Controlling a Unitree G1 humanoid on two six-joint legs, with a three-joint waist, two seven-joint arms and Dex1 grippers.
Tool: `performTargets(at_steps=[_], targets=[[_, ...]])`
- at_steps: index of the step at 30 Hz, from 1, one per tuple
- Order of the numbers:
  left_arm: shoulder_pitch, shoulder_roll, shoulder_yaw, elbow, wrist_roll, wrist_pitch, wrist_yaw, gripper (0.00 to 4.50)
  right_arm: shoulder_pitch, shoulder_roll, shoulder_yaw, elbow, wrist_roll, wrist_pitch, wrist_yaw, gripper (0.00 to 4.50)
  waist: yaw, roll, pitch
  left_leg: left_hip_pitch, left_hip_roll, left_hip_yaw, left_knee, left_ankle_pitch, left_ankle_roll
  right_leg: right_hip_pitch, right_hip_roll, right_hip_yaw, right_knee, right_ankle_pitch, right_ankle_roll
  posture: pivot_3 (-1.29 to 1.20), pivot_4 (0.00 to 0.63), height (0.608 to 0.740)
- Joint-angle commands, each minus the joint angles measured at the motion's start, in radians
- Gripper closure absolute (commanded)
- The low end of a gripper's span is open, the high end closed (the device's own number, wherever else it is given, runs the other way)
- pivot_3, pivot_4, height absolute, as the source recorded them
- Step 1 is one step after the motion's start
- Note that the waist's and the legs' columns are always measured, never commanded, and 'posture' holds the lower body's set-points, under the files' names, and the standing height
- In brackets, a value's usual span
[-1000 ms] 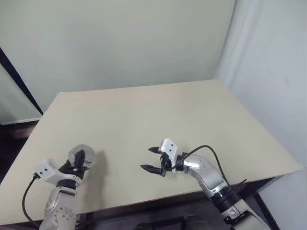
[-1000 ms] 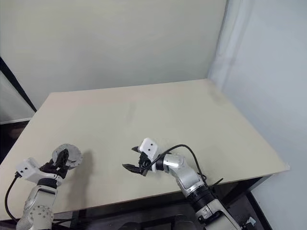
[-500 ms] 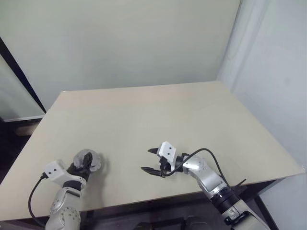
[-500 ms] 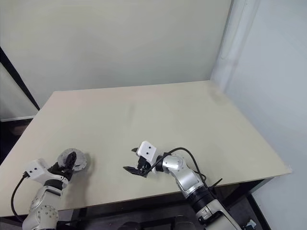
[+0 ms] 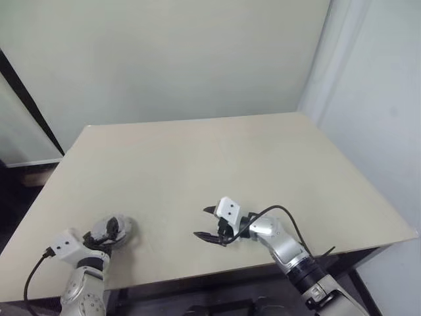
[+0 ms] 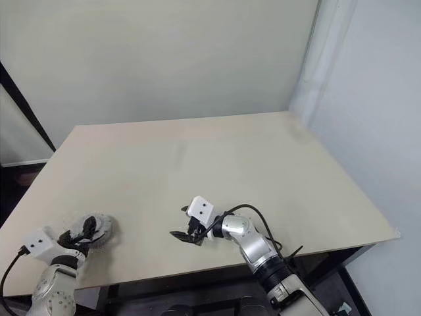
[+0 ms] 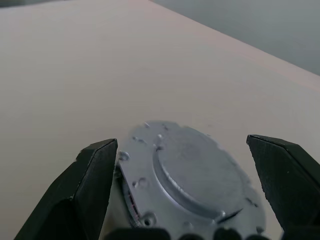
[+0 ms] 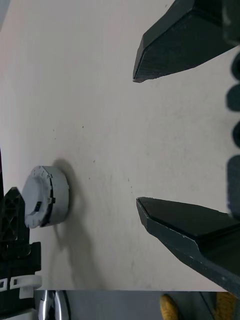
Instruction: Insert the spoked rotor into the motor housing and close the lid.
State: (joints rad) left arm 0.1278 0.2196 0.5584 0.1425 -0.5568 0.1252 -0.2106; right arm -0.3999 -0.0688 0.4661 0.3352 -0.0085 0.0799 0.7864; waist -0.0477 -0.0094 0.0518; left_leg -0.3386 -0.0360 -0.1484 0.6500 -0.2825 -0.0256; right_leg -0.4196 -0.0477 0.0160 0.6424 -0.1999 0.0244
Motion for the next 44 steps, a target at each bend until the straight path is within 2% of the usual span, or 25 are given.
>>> performTargets(at_steps=[1,5,9,14,21,28,44], targets=[[0.006,0.006,0.007,-0.052,0.013,-0.027,0.006,0.07,-0.030,0.014,-0.006,-0.012,-0.001,-0.027,0.001,0.49,0.000,0.000,0.000,0.000,0.000,0.000,0.000,0.000,0.000,0.000,0.000,0.000,0.000,0.000,0.000,0.00,0.000,0.740],[0.027,0.007,-0.003,-0.081,0.025,-0.032,0.002,0.07,-0.033,0.019,-0.013,0.000,0.003,-0.030,0.003,0.49,-0.001,0.000,0.000,0.002,0.000,0.000,0.000,0.000,0.000,0.002,0.000,0.000,0.000,0.000,0.000,0.00,0.000,0.740],[0.063,0.035,-0.032,-0.147,0.061,-0.040,-0.036,0.07,-0.030,0.014,-0.044,0.005,0.016,-0.025,-0.012,0.49,-0.001,0.001,0.001,0.011,0.000,0.000,-0.002,0.000,0.000,0.011,0.000,0.000,-0.001,-0.001,0.000,0.00,0.000,0.740],[0.105,0.104,-0.110,-0.333,0.054,0.004,-0.135,0.07,-0.023,0.000,-0.142,-0.012,0.058,0.012,-0.058,0.49,0.000,0.002,0.002,0.013,0.000,0.001,-0.002,0.000,0.000,0.012,0.000,0.000,-0.001,-0.002,-0.002,0.00,0.000,0.740],[0.106,0.203,-0.298,-0.554,0.025,0.177,-0.262,0.07,0.001,-0.080,-0.236,-0.069,0.102,0.073,-0.047,0.49,-0.002,0.004,0.001,0.013,0.000,0.002,-0.003,0.000,0.000,0.012,0.000,0.001,-0.001,-0.002,-0.002,0.00,0.000,0.740],[0.064,0.213,-0.416,-0.528,0.068,0.227,-0.303,0.07,0.043,-0.118,-0.272,-0.125,0.120,0.113,-0.062,0.49,-0.002,0.005,0.002,0.014,0.003,0.002,-0.006,0.000,0.000,0.011,0.002,0.001,-0.001,-0.002,-0.003,0.00,0.000,0.740],[0.075,0.205,-0.413,-0.522,0.075,0.252,-0.298,0.07,0.126,-0.185,-0.319,-0.209,0.130,0.169,-0.095,0.49,-0.002,0.006,0.003,0.013,0.003,0.003,-0.005,0.000,0.000,0.011,0.002,0.002,-0.002,-0.002,-0.003,0.00,0.000,0.740]])
